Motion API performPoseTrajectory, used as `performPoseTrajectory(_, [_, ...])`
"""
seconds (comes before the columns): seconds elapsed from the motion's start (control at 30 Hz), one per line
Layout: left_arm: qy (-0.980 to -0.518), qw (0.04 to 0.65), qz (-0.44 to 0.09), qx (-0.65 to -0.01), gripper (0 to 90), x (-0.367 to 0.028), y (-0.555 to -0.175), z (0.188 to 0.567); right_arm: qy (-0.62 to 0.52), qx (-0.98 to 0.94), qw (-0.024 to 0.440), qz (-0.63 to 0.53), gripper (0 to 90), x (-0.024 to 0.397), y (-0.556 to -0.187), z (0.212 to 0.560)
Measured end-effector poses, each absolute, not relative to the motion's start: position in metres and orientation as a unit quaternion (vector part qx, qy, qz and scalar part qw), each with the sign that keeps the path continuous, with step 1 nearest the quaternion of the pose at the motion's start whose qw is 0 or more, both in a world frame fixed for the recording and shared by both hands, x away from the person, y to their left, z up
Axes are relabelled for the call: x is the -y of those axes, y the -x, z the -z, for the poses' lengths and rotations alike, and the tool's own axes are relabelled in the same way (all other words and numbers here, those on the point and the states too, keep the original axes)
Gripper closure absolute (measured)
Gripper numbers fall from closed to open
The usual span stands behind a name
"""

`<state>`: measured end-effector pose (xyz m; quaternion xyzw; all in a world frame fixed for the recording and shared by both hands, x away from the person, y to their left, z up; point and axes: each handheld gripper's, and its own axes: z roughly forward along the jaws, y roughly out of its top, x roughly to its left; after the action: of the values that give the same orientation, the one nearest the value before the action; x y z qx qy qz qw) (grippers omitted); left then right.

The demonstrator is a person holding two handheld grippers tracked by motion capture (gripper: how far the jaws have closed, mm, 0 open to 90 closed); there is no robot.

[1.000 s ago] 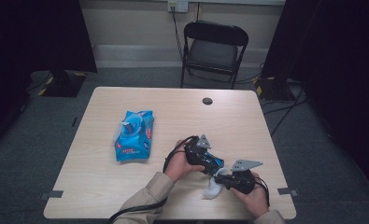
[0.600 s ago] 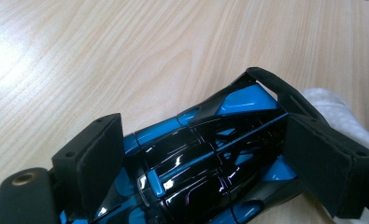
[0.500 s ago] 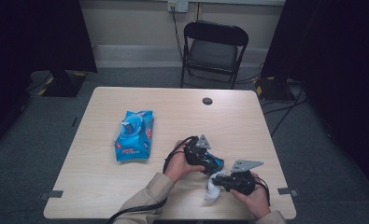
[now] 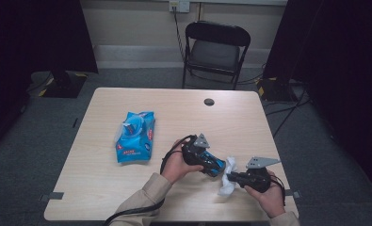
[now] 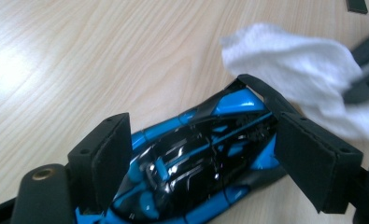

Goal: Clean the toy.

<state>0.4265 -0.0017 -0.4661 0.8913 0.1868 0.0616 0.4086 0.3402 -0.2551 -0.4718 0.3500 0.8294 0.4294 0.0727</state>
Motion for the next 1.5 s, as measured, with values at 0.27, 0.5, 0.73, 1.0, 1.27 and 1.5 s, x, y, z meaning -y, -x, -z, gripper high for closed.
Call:
performPoseTrajectory(0.27, [-0.892,0.402,-0.065,-0.195,17.8,-0.019,-0.424,0.468,-0.387,-0.810,0.091,-0.431,86.4,0.278,-0.349,0.469])
performPoseTrajectory(0.5, [-0.893,0.400,-0.059,-0.197,17.9,-0.019,-0.424,0.473,-0.413,-0.791,0.113,-0.436,86.3,0.290,-0.368,0.459])
performPoseTrajectory(0.73, [-0.894,0.399,-0.051,-0.200,18.0,-0.016,-0.426,0.478,-0.428,-0.787,0.125,-0.426,86.2,0.283,-0.398,0.453])
performPoseTrajectory(1.0, [-0.893,0.399,-0.049,-0.201,17.2,-0.016,-0.428,0.479,-0.439,-0.789,0.137,-0.408,86.0,0.256,-0.435,0.459])
performPoseTrajectory(1.27, [-0.893,0.400,-0.048,-0.201,15.7,-0.016,-0.430,0.480,-0.459,-0.781,0.149,-0.398,85.6,0.233,-0.458,0.469])
performPoseTrajectory(1.5, [-0.892,0.402,-0.056,-0.198,15.2,-0.015,-0.430,0.481,-0.460,-0.787,0.137,-0.388,78.2,0.218,-0.461,0.482])
